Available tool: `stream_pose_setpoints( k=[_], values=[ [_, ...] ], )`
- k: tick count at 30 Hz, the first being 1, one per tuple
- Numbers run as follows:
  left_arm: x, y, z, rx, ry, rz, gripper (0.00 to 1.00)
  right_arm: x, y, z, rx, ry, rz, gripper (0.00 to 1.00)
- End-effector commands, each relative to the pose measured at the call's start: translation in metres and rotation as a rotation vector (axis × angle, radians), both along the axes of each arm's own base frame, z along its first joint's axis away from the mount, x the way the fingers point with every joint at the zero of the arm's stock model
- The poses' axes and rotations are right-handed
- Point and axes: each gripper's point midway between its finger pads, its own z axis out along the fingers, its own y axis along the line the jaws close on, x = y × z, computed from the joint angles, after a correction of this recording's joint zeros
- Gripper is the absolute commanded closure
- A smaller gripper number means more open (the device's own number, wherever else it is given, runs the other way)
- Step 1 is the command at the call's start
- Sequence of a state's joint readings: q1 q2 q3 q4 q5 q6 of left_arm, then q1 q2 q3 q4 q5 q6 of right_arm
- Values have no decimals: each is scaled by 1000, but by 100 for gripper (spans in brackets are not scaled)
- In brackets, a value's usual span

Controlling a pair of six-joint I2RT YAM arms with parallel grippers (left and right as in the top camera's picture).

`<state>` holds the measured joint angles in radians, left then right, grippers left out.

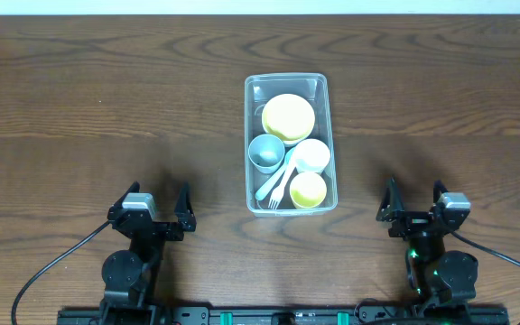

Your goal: Pack container

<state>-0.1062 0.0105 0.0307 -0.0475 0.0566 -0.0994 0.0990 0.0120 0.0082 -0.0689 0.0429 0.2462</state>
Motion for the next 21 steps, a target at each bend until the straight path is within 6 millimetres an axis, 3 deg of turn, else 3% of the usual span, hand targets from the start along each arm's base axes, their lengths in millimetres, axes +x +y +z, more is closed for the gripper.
stream_pose_setpoints(
  k=[1, 13, 21],
  values=[
    [0, 1, -16, 17, 38, -1, 2, 0, -1, -1, -97, -5, 9, 1],
    [0, 1, -16, 17, 38, -1, 2, 0, 1, -1, -125, -6, 25, 1],
    [0, 1, -16, 17, 38, -1, 2, 0, -1, -1, -243, -13, 22, 1]
  ],
)
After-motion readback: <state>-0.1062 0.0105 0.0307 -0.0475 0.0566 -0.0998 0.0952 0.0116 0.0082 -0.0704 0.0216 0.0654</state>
